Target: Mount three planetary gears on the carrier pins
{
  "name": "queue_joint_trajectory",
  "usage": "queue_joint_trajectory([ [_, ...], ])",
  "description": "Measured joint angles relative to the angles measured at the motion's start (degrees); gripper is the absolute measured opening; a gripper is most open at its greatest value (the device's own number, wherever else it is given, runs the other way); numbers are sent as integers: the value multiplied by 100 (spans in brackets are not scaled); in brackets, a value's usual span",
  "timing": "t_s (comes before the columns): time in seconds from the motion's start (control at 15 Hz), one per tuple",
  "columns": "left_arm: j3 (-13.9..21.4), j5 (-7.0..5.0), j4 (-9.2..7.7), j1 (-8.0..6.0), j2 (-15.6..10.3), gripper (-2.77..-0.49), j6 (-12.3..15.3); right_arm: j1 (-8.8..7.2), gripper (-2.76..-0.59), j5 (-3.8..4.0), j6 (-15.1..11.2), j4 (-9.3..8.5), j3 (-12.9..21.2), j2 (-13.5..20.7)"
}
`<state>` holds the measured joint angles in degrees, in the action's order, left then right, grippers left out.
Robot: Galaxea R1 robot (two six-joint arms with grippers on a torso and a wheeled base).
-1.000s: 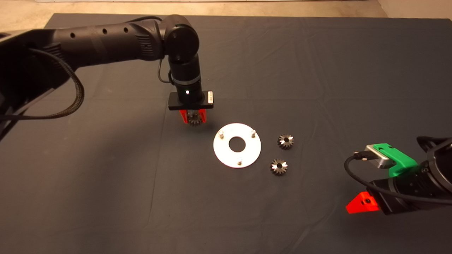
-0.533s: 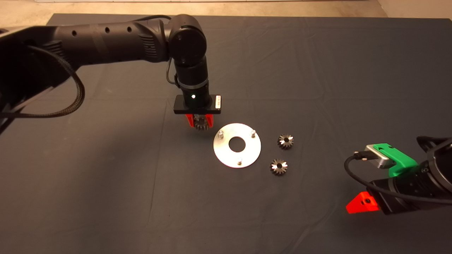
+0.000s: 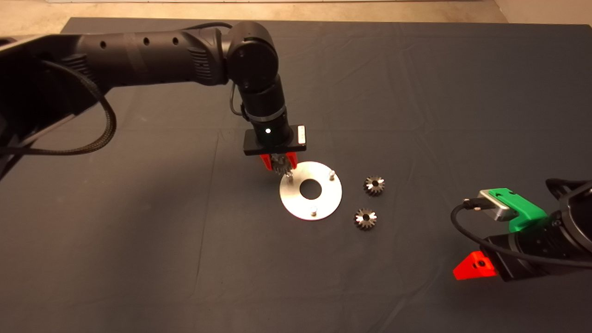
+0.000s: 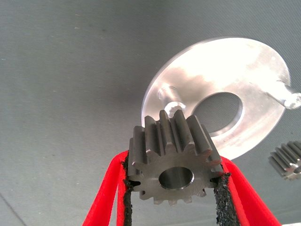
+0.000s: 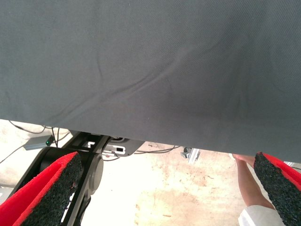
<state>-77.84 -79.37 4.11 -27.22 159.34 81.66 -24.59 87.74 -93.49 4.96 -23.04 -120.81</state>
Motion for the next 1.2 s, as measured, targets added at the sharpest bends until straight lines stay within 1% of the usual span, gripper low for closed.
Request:
queue_joint_trajectory([
  [0.2,-9,-15,7,2,-46,-238,0,0,-62,9,0,0,0,-46],
  [0.33,-59,-36,13,2,-46,-238,-2,0,-62,-4,0,0,0,-80],
  [0.47,-74,-54,11,2,-40,-238,-2,0,-62,5,0,0,0,-80],
  [0.73,-94,-130,13,2,-11,-238,-3,0,-62,0,0,0,0,-80],
  [0.87,-96,-161,13,2,40,-239,-2,0,-62,0,0,0,0,-79],
  [1.2,-99,-161,18,5,228,-239,-4,0,-62,0,0,0,0,-80],
])
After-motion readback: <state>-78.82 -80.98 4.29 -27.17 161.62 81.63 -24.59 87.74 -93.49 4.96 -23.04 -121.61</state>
